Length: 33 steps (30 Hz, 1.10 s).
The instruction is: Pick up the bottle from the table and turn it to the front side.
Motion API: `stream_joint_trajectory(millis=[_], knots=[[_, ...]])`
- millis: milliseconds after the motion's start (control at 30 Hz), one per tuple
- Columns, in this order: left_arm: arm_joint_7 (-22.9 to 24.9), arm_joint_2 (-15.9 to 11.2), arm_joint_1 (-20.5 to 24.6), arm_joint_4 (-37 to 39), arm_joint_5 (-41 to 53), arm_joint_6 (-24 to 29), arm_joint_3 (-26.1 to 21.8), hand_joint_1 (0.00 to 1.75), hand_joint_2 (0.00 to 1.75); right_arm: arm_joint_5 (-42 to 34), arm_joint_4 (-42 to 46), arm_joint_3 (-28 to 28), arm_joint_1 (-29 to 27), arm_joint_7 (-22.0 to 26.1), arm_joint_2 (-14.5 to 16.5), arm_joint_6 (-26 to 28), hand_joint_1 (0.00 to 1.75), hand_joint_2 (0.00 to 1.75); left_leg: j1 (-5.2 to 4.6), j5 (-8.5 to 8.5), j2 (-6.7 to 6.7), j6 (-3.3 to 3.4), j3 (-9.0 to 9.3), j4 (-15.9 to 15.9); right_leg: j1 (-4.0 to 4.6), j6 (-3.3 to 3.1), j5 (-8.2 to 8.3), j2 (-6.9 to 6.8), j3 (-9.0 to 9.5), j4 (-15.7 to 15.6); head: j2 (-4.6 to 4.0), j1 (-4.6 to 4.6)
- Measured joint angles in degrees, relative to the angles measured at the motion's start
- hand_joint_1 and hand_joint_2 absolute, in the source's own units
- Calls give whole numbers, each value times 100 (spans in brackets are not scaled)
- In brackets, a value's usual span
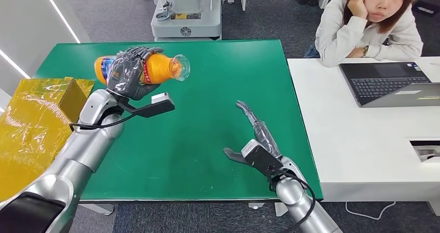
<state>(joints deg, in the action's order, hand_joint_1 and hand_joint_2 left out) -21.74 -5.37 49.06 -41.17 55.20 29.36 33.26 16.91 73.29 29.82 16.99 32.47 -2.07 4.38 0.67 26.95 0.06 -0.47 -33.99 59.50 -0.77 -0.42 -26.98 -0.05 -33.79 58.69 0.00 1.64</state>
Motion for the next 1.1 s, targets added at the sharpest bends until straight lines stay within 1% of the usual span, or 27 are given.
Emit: stream_joint_trajectory(millis=[100, 200, 333, 500, 633, 833, 900, 1000, 1100], knots=[[137, -220, 154, 180, 578, 237, 120, 175, 175, -13, 35, -15, -56, -1, -24, 68, 0, 175, 0, 0, 0, 0, 1, -2, 0, 0, 0, 1, -1, 1, 0, 0], [231, -416, 179, 317, 871, 480, 165, 175, 175, -19, 71, -45, -125, -1, -43, 108, 0, 175, 1, 0, 1, 0, 1, -3, 1, 0, 0, 2, -2, 1, 0, 1], [537, -683, 179, 455, 1516, 758, 213, 175, 175, -17, 115, -92, -248, 22, -64, 163, 0, 175, 1, 0, 1, -1, -1, -5, 1, -1, -1, 2, -3, 2, 0, -1], [666, -1217, 179, 642, 2028, 968, 225, 175, 175, -15, 262, -171, -516, 92, -109, 275, 0, 175, 1, 0, 11, -1, -1, -8, 1, -1, -1, 13, -7, 2, 0, 0], [714, -1648, 181, 900, 2266, 984, 195, 175, 175, 3, 468, -270, -799, 103, -148, 344, 0, 175, 2, 0, 13, -1, -3, -10, 2, -3, -3, 12, -12, 2, 1, -1], [788, -2163, 174, 1305, 2470, 982, 5, 175, 175, 81, 755, -496, -1245, 98, -179, 394, 0, 175, 3, 1, 14, -3, -7, -11, 3, -3, -3, 15, -16, 3, 0, 0], [853, -2280, 170, 1395, 2569, 972, -27, 175, 175, 96, 812, -555, -1333, 97, -185, 399, 0, 175, 3, 1, 12, -3, -10, -10, 2, -3, -4, 11, -17, 2, 0, -1], [1143, -2410, 155, 1522, 2880, 897, -59, 175, 175, 128, 897, -636, -1442, 97, -186, 386, 0, 175, 3, 1, 12, -3, -11, -10, 2, -3, -4, 11, -17, 2, 0, -1], [1296, -2514, 124, 1657, 3081, 662, -121, 175, 175, 191, 957, -749, -1549, 98, -186, 319, 0, 175, 2, 1, 13, -3, -11, -10, 2, -3, -4, 12, -17, 2, 0, -1]])
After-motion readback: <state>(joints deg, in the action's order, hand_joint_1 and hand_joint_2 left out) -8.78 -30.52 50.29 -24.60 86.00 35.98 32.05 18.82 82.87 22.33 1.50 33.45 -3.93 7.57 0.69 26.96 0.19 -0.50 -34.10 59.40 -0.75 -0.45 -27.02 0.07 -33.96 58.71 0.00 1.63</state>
